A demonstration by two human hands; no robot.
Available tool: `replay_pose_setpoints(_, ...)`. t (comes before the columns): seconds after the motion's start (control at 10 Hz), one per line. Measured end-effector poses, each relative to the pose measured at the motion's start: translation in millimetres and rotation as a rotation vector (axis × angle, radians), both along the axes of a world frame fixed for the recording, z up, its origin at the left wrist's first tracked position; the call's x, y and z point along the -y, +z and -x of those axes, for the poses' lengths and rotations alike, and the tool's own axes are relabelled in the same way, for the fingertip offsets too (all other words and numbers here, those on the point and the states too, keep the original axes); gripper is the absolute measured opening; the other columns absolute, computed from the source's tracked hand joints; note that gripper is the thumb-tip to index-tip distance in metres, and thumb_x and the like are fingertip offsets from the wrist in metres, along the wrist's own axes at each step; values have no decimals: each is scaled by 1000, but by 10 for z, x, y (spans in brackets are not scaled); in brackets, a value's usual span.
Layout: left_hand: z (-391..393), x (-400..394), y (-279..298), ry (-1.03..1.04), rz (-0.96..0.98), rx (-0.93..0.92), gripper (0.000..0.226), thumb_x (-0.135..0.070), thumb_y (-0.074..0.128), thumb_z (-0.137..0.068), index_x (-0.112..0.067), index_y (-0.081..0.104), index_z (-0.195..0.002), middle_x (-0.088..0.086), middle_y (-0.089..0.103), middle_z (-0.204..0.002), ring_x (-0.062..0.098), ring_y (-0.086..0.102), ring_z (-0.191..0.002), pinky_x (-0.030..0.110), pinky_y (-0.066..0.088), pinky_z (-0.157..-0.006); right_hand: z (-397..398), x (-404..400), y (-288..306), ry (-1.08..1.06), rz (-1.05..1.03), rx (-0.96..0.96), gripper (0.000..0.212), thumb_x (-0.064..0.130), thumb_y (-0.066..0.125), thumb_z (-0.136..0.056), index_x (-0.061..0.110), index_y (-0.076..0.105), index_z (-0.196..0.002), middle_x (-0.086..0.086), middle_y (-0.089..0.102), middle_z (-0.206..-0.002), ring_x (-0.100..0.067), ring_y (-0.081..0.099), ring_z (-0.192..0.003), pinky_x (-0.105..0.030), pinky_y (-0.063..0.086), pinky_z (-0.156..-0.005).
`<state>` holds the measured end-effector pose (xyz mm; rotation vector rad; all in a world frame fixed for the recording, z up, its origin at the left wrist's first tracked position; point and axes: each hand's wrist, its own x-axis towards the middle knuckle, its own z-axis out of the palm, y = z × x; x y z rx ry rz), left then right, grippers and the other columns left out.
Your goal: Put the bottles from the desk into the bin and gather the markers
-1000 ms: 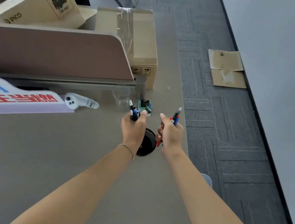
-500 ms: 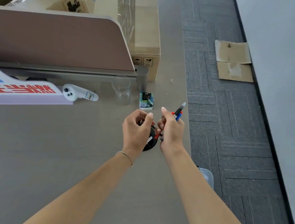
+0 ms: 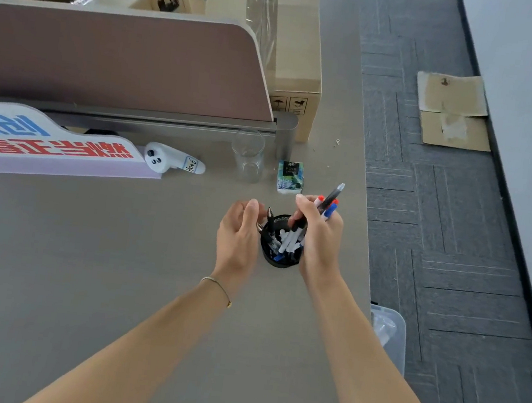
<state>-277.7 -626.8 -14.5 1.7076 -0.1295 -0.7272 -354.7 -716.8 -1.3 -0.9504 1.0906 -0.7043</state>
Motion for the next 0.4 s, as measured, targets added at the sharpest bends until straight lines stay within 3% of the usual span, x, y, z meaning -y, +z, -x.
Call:
replay_pose_setpoints(0.1,-12,-90,11,-23,-30,-18,44,-53,48,-90,-16,70,-94,1,78,-98,20,72,-102,39,52,-98,-3,-66,3,28,72,-5,25,16,68,-94,-4,60,-82,-14,52,-74,-15,49,-65,-17,43,-61)
replay_pose_setpoints(0.2,-15,-105,42,-41,-42,-5,45,-54,47,-90,-17,70,-95,-2,78,-98,19,72,-100,40,53,-98,-9,-84,-1,64,106,-5,23,26,68,-95,3,69,-92,-7,65,-78,-9,59,-67,-19,48,-64)
replay_pose_setpoints(0.4,0,-83,92,-33,-46,10,45,-52,46,-93,-15,70,-98,0,78,-98,19,71,-101,38,52,-96,23,-74,0,57,162,27,47,42,54,-99,-1,71,-91,-11,77,-93,-19,72,-93,-32,54,-92)
